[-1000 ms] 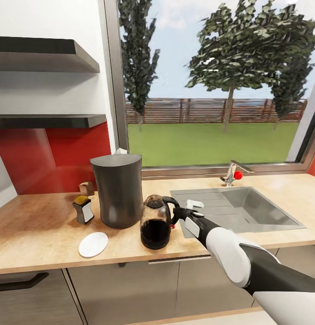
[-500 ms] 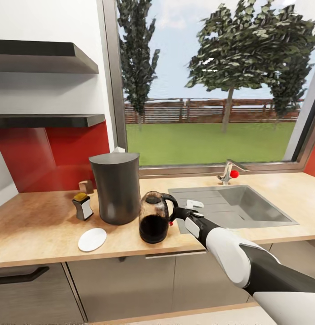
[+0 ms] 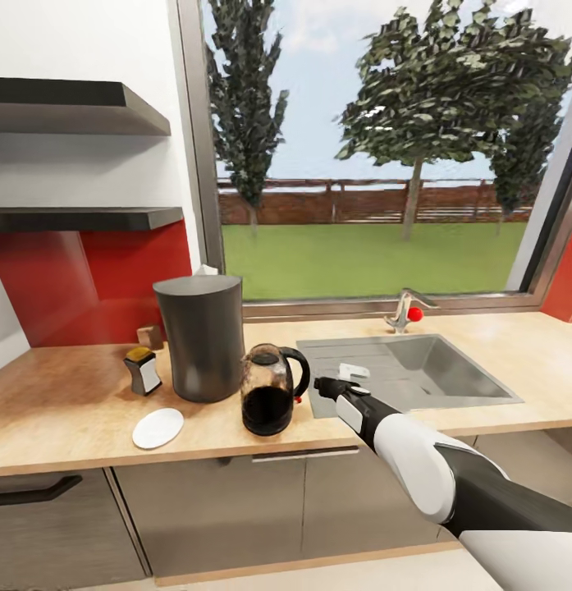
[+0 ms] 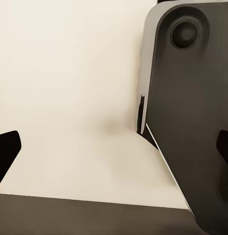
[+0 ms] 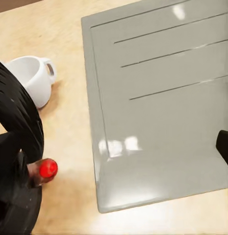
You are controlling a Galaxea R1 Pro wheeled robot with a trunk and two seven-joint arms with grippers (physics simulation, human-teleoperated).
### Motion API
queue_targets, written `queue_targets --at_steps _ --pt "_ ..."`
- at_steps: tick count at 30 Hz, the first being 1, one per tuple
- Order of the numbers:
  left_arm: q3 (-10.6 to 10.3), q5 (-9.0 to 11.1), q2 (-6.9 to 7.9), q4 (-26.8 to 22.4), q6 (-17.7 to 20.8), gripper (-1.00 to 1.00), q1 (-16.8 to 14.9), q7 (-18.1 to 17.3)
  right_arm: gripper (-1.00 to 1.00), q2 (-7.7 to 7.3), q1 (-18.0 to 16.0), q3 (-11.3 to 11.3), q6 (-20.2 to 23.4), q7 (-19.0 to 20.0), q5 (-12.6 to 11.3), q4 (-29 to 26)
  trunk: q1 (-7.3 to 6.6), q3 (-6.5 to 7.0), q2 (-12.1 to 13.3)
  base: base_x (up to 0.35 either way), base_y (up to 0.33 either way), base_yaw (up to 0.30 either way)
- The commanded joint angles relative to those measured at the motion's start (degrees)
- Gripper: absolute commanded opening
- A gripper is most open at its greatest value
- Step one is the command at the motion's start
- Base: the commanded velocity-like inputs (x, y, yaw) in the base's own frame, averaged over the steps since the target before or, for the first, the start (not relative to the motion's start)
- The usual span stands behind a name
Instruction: Set up a coffee station on the kitchen countertop: keep the coffee maker on the countertop, move the bottle of coffee from the kitchen shelf to the counter next to the coffee maker, place a paper coffee filter on top of the coffee maker, put the saucer next to the coffee maker with the coffee cup on the saucer, and place the electric kettle next to the coffee maker.
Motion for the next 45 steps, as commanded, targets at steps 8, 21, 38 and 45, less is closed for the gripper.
queue_targets --at_steps 8,21,38,45 --pt "0.3 0.0 0.03 0.0 0.0 1.00 0.0 0.1 1.00 0.02 0.0 -0.4 0.0 -0.1 0.4 0.0 0.01 -0.02 0.0 -0.011 -0.014 0.000" --pt "0.3 0.0 -0.13 0.0 0.1 1.00 -0.1 0.1 1.00 -0.02 -0.1 -0.1 0.0 0.7 0.6 -2.6 0.01 -0.02 0.0 0.064 -0.211 0.000" --pt "0.4 0.2 -0.40 0.0 0.0 1.00 -0.1 0.1 1.00 0.02 -0.1 11.6 31.8 8.5 0.5 -27.6 0.01 -0.02 0.0 0.211 -0.170 0.000" --pt "0.7 0.5 -0.36 0.1 0.1 1.00 -0.1 0.2 1.00 0.02 -0.1 13.8 34.4 17.8 0.5 -31.8 0.01 -0.02 0.0 0.021 -0.004 0.000"
